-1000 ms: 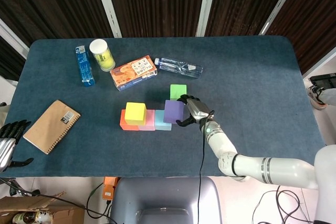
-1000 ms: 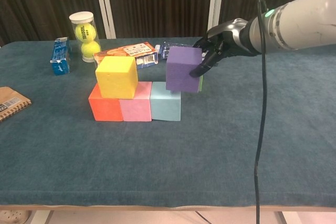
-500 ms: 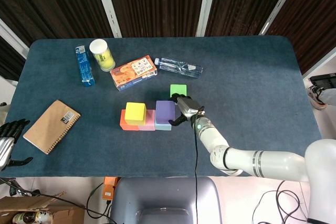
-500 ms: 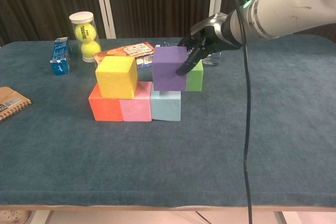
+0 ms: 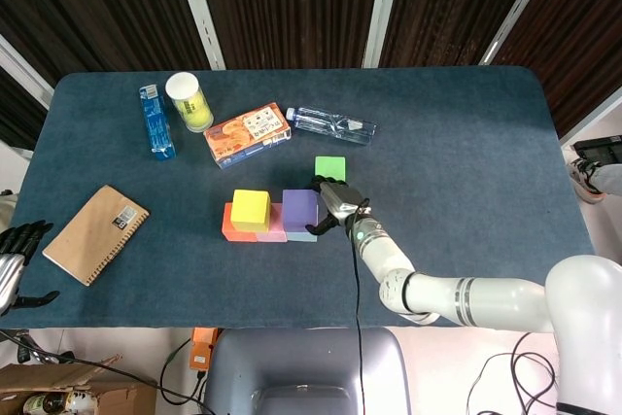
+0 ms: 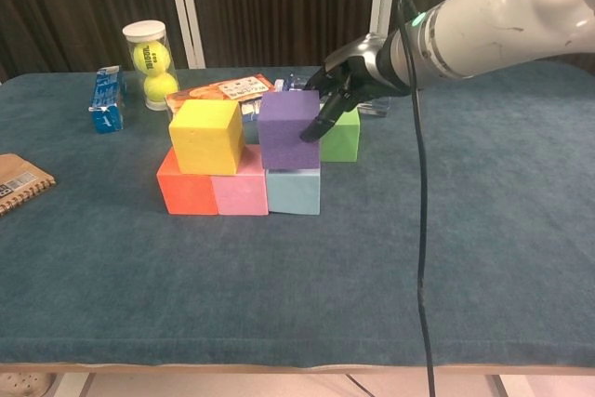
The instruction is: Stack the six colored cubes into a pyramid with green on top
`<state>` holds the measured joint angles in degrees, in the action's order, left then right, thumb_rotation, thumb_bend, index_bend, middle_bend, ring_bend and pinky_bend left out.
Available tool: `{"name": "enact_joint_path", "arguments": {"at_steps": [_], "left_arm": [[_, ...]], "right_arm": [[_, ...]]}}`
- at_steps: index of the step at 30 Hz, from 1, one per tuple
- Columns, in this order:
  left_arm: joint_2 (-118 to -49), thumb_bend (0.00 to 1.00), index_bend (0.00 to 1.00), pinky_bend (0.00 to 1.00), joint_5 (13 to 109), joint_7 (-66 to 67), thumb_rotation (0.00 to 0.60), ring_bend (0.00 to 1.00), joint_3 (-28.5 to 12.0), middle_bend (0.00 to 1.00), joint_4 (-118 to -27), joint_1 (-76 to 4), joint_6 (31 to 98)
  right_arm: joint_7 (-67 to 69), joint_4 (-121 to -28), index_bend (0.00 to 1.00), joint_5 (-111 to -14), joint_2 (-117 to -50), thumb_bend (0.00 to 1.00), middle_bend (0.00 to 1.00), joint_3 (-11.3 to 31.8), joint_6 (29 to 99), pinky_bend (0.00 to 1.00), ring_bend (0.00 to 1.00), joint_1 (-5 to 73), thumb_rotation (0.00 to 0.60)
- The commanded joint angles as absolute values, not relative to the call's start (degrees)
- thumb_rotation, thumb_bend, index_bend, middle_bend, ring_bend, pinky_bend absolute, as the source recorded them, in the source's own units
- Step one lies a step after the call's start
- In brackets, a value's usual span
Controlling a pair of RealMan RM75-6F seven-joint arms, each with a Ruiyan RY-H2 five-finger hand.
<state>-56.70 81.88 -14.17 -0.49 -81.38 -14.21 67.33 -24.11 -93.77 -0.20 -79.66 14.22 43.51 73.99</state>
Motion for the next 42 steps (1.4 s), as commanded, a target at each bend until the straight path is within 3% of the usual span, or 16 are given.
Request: {"name": "enact_joint_path", "arguments": {"at_steps": [1,42], "left_arm": [[-56.7,0.13,0.09,0.05,82.1,-14.0,0.6,0.0,-0.4,0.04,-81.5,-14.2,67.3],[-57.2,0.13,0.09,0.05,82.4,-16.2,0.6,0.0,-0.2,0.04,-79.5,-14.0,66.9]], "right_arm": [[-24.1,-93.4,0.48,-0.3,-80.2,0.25,0.05,14.0,43.9,0.0,0.0,74.3,0.6],[-22.6,-89.3,0.46,-1.0,-85.4,0.25,0.05,15.2,44.9,0.0,0.0,75.3,0.6]]}}
